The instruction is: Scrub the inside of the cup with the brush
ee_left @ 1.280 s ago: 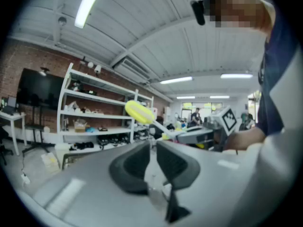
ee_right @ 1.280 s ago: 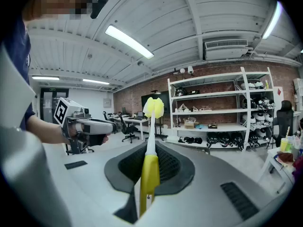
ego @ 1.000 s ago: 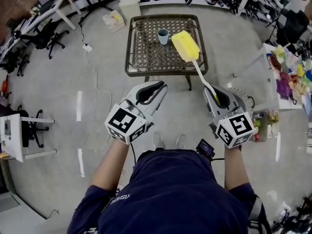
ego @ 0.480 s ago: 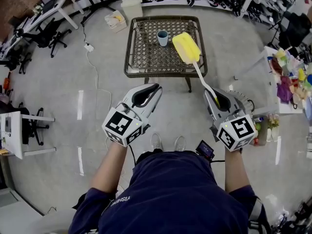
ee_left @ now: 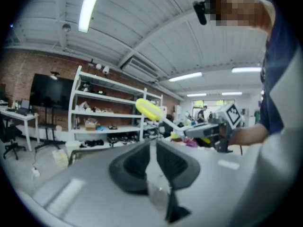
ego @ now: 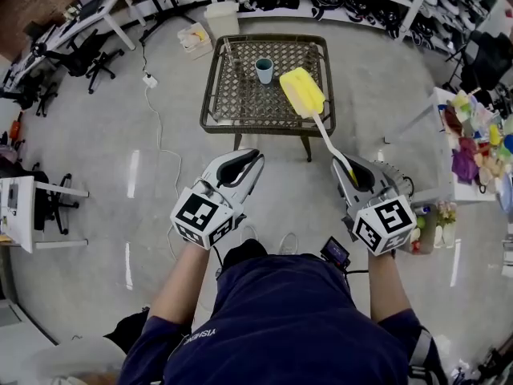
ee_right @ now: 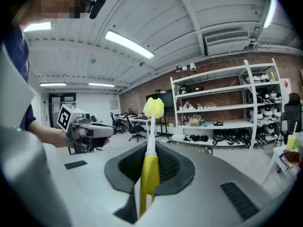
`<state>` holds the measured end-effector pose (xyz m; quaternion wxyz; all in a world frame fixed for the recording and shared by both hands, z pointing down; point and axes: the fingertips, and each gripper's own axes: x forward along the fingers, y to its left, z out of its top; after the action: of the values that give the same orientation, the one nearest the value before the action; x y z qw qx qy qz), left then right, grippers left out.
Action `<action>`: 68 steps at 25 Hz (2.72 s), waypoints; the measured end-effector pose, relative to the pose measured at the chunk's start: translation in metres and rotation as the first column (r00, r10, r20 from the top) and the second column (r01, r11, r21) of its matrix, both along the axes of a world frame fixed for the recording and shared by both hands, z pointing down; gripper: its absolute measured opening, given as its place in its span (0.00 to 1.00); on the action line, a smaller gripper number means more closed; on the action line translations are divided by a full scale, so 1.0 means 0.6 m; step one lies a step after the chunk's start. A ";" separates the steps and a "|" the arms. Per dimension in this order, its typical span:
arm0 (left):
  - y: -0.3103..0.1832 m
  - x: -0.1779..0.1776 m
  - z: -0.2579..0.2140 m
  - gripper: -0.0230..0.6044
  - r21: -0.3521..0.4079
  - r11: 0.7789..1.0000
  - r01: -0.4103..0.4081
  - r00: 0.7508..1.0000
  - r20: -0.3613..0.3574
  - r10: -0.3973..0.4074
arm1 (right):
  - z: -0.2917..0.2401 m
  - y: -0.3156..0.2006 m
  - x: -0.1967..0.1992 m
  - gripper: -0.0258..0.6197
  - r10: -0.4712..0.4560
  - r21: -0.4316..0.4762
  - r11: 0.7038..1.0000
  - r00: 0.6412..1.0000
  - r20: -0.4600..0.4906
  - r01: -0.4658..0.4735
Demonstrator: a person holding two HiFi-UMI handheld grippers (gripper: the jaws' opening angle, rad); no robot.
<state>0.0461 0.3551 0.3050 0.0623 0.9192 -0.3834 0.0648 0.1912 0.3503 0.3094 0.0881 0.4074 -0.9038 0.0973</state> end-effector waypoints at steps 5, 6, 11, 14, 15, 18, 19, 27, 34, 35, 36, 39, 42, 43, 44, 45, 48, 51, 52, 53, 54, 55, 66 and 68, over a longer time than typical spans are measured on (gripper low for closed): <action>-0.011 -0.003 0.006 0.10 -0.009 1.000 0.021 1.000 0.003 -0.021 | 0.008 -0.015 0.006 0.09 -0.007 -0.007 1.000 1.000 0.000 0.007; -0.015 -0.005 0.007 0.10 -0.010 1.000 0.024 1.000 0.005 -0.024 | 0.010 -0.019 0.005 0.09 -0.009 -0.010 1.000 1.000 0.001 0.009; -0.045 -0.022 0.013 0.10 -0.020 0.999 0.041 0.999 0.003 -0.041 | 0.020 -0.046 -0.006 0.09 -0.016 -0.025 1.000 1.000 0.013 0.016; -0.074 -0.034 0.019 0.10 -0.026 0.999 0.043 0.999 -0.004 -0.043 | 0.025 -0.073 -0.014 0.09 -0.014 -0.029 0.999 1.000 0.011 0.014; -0.085 -0.037 0.023 0.10 -0.028 0.999 0.040 0.999 -0.006 -0.040 | 0.027 -0.084 -0.018 0.09 -0.012 -0.030 0.999 1.000 0.010 0.013; -0.127 -0.053 0.032 0.10 -0.038 0.999 0.023 1.000 -0.008 -0.023 | 0.027 -0.124 -0.037 0.09 -0.006 -0.028 1.000 1.000 0.008 0.006; -0.145 -0.060 0.033 0.10 -0.040 0.999 0.017 1.000 -0.010 -0.017 | 0.027 -0.139 -0.045 0.09 -0.002 -0.028 1.000 1.000 0.008 0.003; -0.302 -0.129 0.044 0.10 -0.051 0.998 -0.023 0.999 -0.029 0.022 | 0.038 -0.279 -0.115 0.09 0.041 -0.048 0.998 0.999 -0.006 -0.041; -0.406 -0.187 0.051 0.10 -0.066 0.996 -0.051 0.998 -0.039 0.049 | 0.045 -0.376 -0.163 0.09 0.085 -0.067 0.994 0.996 -0.017 -0.086; -0.419 -0.195 0.051 0.10 -0.069 0.996 -0.055 0.998 -0.040 0.053 | 0.045 -0.389 -0.171 0.09 0.091 -0.070 0.993 0.996 -0.019 -0.092; -0.432 -0.202 0.052 0.10 -0.072 0.996 -0.059 0.998 -0.039 0.057 | 0.046 -0.400 -0.177 0.09 0.097 -0.072 0.993 0.995 -0.020 -0.098; -0.467 -0.220 0.058 0.10 -0.079 0.995 -0.068 0.997 -0.036 0.065 | 0.047 -0.431 -0.192 0.09 0.108 -0.072 0.991 0.994 -0.026 -0.109; -0.499 -0.229 0.064 0.10 -0.087 0.993 -0.075 0.997 -0.039 0.072 | 0.047 -0.458 -0.199 0.09 0.118 -0.074 0.990 0.993 -0.030 -0.120; -0.509 -0.229 0.066 0.10 -0.091 0.993 -0.078 0.996 -0.040 0.075 | 0.048 -0.466 -0.199 0.09 0.121 -0.076 0.990 0.992 -0.032 -0.123; -0.518 -0.228 0.071 0.10 -0.095 0.992 -0.080 0.996 -0.041 0.077 | 0.049 -0.473 -0.197 0.09 0.124 -0.078 0.989 0.992 -0.032 -0.126; -0.527 -0.226 0.075 0.10 -0.099 0.992 -0.083 0.996 -0.041 0.079 | 0.051 -0.479 -0.195 0.09 0.127 -0.080 0.988 0.991 -0.033 -0.129; -0.552 -0.213 0.092 0.10 -0.110 0.990 -0.087 0.996 -0.040 0.084 | 0.062 -0.501 -0.185 0.09 0.130 -0.090 0.987 0.991 -0.036 -0.133; -0.582 -0.198 0.110 0.10 -0.125 0.989 -0.085 0.996 -0.031 0.082 | 0.076 -0.529 -0.174 0.09 0.123 -0.107 0.986 0.992 -0.033 -0.126; -0.592 -0.193 0.116 0.10 -0.129 0.988 -0.083 0.996 -0.028 0.080 | 0.080 -0.538 -0.172 0.09 0.117 -0.112 0.986 0.993 -0.032 -0.120; -0.602 -0.189 0.121 0.10 -0.132 0.988 -0.079 0.997 -0.026 0.077 | 0.085 -0.548 -0.170 0.09 0.111 -0.117 0.987 0.993 -0.030 -0.113; -0.612 -0.185 0.126 0.10 -0.134 0.988 -0.075 0.997 -0.024 0.072 | 0.090 -0.558 -0.167 0.09 0.103 -0.122 0.987 0.994 -0.028 -0.106; -0.623 -0.181 0.131 0.10 -0.136 0.988 -0.068 0.998 -0.024 0.066 | 0.095 -0.569 -0.165 0.09 0.095 -0.128 0.987 0.995 -0.026 -0.098; -0.742 -0.125 0.251 0.29 -0.179 0.984 -0.001 0.998 0.067 0.013 | 0.160 -0.693 -0.137 0.09 -0.033 -0.223 0.974 0.999 0.002 0.033; -0.754 -0.121 0.298 0.39 -0.201 0.980 0.009 0.995 0.100 0.011 | 0.178 -0.710 -0.129 0.09 -0.048 -0.239 0.970 0.999 -0.008 0.045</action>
<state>-0.0263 -0.0976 0.4839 0.1355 0.9040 -0.3771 0.1492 0.1141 -0.0754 0.4161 0.1448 0.3731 -0.8942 0.2004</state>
